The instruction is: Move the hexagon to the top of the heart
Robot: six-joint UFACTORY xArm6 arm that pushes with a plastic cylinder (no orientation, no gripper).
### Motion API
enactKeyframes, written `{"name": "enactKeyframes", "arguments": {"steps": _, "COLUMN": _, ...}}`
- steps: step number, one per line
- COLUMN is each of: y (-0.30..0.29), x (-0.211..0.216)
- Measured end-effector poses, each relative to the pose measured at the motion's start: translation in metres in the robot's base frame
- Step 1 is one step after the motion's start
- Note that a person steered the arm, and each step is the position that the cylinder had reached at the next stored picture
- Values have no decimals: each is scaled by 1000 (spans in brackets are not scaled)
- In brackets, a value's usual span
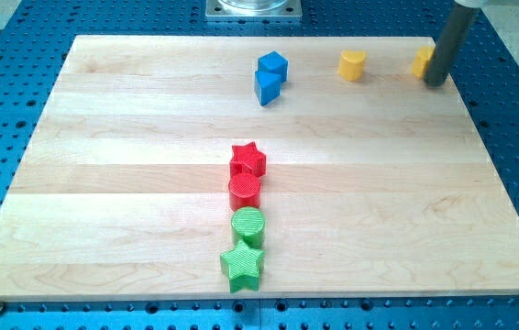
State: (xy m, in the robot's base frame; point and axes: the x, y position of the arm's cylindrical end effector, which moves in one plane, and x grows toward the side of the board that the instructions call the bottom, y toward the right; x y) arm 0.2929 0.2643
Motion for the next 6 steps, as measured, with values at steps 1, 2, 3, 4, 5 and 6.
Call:
{"name": "enactKeyframes", "arguments": {"steps": 1, "y": -1, "x": -3}}
{"name": "enactKeyframes", "arguments": {"steps": 2, "y": 4, "x": 4}}
{"name": "enactKeyframes", "arguments": {"steps": 3, "y": 37, "x": 4}}
{"name": "enactKeyframes", "arguments": {"steps": 4, "y": 30, "x": -22}}
{"name": "enactKeyframes", "arguments": {"steps": 5, "y": -2, "x": -47}}
{"name": "enactKeyframes", "arguments": {"steps": 6, "y": -37, "x": -59}}
